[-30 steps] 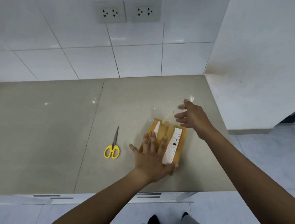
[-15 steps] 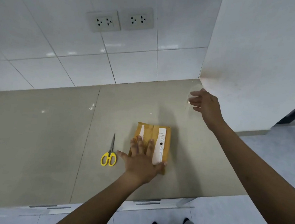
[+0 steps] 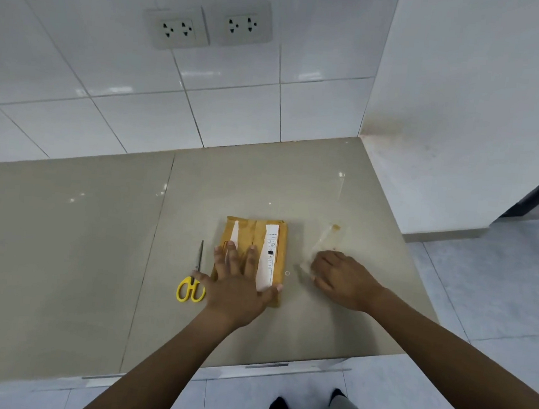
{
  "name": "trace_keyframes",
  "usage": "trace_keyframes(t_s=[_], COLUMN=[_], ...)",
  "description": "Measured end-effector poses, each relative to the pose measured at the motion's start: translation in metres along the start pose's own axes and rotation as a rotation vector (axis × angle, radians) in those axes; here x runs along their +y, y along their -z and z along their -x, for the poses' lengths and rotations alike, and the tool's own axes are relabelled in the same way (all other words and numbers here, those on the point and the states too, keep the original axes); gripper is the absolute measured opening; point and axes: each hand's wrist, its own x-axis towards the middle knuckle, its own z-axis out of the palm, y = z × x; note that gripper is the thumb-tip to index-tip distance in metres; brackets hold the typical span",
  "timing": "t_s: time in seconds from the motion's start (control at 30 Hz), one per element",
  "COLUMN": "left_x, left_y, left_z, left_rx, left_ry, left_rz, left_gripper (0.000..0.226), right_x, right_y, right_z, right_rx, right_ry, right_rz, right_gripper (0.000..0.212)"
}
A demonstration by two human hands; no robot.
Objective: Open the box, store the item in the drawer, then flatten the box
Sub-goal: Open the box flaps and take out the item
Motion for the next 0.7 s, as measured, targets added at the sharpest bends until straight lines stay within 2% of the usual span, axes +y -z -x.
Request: trace_keyframes(t_s=[0.17, 0.27, 0.33, 0.4, 0.53, 0.6, 0.7], left_x=[0.01, 0.013, 0.013, 0.013, 0.012, 0.012, 0.012], left_y=[0.002, 0.003, 0.003, 0.003, 0.001, 0.0, -0.001], left_z=[0.001, 0.001, 0.001, 0.002, 0.001, 0.001, 0.0], left_rx=[0.008, 0.007, 0.01, 0.02, 0.042, 0.051, 0.057], left_ry=[0.009, 0.008, 0.006, 0.006, 0.005, 0.001, -0.006], left_rz=[0.007, 0.019, 0.014, 0.003, -0.005, -0.015, -0.024], left_gripper=[0.095, 0.096, 0.096, 0.096, 0.096, 0.102, 0.113], right_x=[-0.003, -0.007, -0.011, -0.014, -0.009, -0.004, 0.001], right_y=[-0.011, -0.018, -0.019, -0.015, -0.009, -0.01, -0.015], right_z=[0.005, 0.006, 0.006, 0.004, -0.012, -0.02, -0.03], right_rx=[0.092, 0.087, 0.085, 0.104, 0.252, 0.275, 0.215], right_ry=[0.051, 0.041, 0.015, -0.056, -0.214, -0.28, -0.292], right_rz=[0.179, 0.234, 0.195, 0.053, -0.263, -0.302, -0.208], right_gripper=[0.067, 0.07, 0.068, 0.062, 0.029, 0.034, 0.029])
